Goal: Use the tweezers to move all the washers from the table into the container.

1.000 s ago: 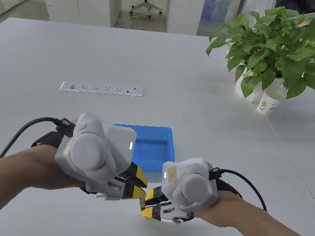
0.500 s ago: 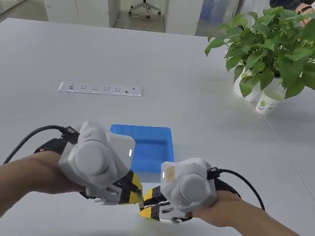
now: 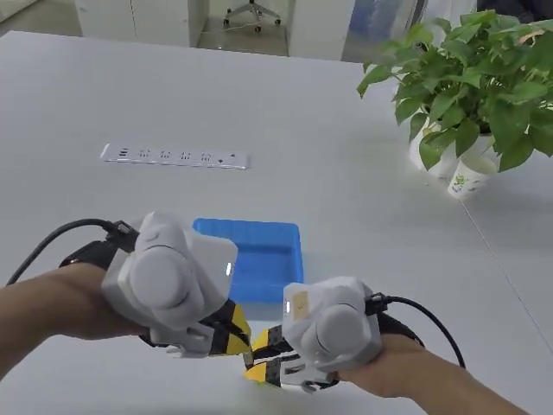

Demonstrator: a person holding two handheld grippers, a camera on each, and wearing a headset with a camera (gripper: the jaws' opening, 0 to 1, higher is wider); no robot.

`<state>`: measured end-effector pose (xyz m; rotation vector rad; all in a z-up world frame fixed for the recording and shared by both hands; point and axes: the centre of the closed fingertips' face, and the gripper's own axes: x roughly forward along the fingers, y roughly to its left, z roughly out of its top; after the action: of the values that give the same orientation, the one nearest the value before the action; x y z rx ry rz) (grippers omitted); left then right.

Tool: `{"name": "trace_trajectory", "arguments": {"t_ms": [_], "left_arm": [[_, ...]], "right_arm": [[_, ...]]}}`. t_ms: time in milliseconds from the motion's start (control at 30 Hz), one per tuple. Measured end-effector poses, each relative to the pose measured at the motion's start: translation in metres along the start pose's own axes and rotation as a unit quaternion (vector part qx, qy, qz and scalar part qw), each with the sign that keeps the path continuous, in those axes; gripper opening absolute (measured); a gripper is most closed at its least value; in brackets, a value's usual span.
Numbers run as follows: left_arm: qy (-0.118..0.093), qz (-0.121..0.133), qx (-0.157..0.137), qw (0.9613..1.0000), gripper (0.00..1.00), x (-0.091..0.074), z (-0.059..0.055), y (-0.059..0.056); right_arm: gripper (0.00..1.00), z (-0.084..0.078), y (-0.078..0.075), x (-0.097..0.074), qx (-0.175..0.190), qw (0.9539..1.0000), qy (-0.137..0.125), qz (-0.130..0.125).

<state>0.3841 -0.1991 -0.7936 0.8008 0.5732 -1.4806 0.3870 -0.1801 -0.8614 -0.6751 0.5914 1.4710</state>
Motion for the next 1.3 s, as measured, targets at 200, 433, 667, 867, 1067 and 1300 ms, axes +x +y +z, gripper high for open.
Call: {"name": "trace_trajectory", "arguments": {"t_ms": [200,433,667,867,1067,1300], "left_arm": [[-0.001,0.003,0.007,1.0000,0.06,0.000,0.003,0.006],[-0.004,0.005,0.011,0.9999,0.06,0.002,0.004,0.013],[-0.007,0.006,0.016,0.9998,0.06,0.003,0.006,0.018],[-0.008,0.008,0.021,0.9997,0.06,0.004,0.008,0.024],[-0.010,0.008,0.023,0.9997,0.06,0.006,0.009,0.028],[-0.010,0.005,0.025,0.9996,0.06,0.010,0.011,0.031]], "right_arm": [[0.12,-0.001,-0.008,-0.004,0.002,0.9999,-0.003,-0.011],[0.12,-0.003,-0.014,-0.006,0.005,0.9998,-0.004,-0.020],[0.12,-0.005,-0.020,-0.008,0.007,0.9996,-0.004,-0.028],[0.12,-0.006,-0.026,-0.009,0.010,0.9993,-0.005,-0.035],[0.12,-0.008,-0.030,-0.010,0.011,0.9991,-0.004,-0.040],[0.12,-0.012,-0.033,-0.010,0.013,0.9990,-0.002,-0.043]]}}
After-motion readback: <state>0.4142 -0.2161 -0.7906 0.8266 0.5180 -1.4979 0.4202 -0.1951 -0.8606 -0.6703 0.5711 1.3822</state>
